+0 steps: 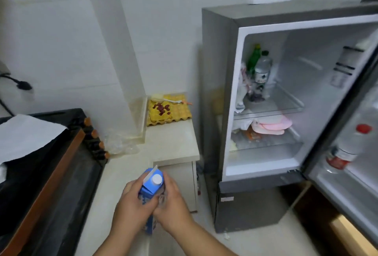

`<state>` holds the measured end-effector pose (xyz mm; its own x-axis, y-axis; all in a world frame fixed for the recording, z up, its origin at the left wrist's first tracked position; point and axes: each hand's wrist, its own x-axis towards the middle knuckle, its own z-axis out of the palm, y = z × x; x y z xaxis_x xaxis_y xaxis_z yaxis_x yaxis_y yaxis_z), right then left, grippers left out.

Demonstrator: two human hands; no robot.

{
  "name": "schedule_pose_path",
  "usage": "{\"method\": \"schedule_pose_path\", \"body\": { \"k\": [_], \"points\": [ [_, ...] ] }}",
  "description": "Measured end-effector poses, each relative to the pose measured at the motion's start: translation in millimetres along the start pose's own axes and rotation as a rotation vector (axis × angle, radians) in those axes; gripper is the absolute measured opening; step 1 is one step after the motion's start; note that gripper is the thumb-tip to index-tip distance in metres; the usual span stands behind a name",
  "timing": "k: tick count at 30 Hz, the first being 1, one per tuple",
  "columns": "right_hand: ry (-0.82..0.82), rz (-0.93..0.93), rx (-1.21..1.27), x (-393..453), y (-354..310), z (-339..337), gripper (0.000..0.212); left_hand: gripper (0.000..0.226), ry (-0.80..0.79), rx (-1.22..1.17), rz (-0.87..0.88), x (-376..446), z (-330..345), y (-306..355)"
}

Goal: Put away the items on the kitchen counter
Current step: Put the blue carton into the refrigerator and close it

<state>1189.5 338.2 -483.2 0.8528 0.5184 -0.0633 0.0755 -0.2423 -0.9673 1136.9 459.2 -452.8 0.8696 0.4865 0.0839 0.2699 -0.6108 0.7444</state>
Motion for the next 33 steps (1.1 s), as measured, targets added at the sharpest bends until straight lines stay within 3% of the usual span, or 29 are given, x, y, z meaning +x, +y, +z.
{"method": "schedule_pose_path", "body": {
  "k": [6, 12, 17, 25, 28, 33],
  "points": [
    [0.237, 0.01, -0.116, -1, 14, -189, 0.1, 0.056, -0.323, -0.157, 0.189, 49, 114, 128],
    [0.527, 0.021, -0.211, 33, 32, -360, 0.096, 0.056, -0.478, -0.309, 0.346, 111, 240, 268],
    [0.676, -0.043, -0.281, 93, 19, -465, 0.099, 0.063, -0.473, -0.346, 0.471, 189, 301, 363],
    [0.894, -0.175, -0.283, 203, -16, -558, 0.084, 0.064, -0.525, -0.409, 0.518, 309, 339, 473],
    [0.887, -0.238, -0.218, 245, -17, -572, 0.078, 0.062, -0.489, -0.377, 0.519, 345, 351, 478],
    [0.836, -0.159, -0.199, 295, -15, -584, 0.072, 0.061, -0.424, -0.313, 0.496, 393, 379, 468]
  ]
}}
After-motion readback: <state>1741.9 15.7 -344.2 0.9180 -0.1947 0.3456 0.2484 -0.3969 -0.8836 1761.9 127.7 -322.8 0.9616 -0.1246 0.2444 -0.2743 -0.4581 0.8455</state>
